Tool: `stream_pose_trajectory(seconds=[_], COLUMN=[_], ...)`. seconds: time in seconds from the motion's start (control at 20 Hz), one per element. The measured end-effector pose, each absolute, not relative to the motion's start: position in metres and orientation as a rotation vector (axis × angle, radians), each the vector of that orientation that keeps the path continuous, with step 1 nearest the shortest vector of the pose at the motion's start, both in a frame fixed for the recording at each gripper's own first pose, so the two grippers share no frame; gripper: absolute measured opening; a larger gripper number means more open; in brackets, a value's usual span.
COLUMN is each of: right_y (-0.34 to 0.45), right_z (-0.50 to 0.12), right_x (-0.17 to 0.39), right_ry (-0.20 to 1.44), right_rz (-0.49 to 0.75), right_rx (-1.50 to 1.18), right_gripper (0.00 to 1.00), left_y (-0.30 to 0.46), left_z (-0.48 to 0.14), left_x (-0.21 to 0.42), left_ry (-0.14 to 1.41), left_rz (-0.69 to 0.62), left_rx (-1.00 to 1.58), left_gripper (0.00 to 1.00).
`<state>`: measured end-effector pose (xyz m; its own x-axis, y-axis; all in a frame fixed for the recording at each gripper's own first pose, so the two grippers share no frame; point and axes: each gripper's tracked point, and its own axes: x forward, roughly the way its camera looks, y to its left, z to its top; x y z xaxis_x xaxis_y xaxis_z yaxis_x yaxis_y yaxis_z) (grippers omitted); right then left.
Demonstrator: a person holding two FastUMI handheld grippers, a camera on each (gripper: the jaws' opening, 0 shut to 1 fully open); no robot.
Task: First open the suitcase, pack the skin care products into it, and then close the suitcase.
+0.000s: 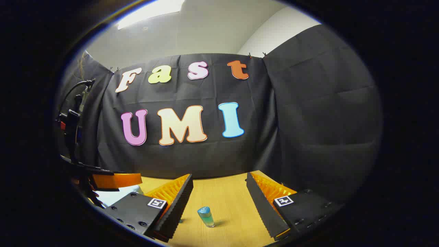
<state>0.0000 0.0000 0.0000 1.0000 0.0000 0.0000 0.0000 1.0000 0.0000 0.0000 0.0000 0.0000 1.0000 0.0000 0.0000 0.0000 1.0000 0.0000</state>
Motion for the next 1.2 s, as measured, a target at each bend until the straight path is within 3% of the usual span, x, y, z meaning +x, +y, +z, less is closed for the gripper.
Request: stream_pose_trajectory(seconds=[0.65,1.2], right_y=[0.025,0.024], right_z=[-0.024,-0.042], right_x=[0.01,0.012], right_ry=[0.071,0.124], right_rz=[0.083,0.088], right_rx=[-0.024,-0.025], right_gripper=[0.98,0.98], left_y=[0.097,0.124], left_z=[-0.024,-0.086], left_x=[0.003,0.05], left_ry=[0.12,0.464], left_rz=[0.216,0.204], left_rx=[-0.029,-0.096], left_gripper=[0.95,0.95])
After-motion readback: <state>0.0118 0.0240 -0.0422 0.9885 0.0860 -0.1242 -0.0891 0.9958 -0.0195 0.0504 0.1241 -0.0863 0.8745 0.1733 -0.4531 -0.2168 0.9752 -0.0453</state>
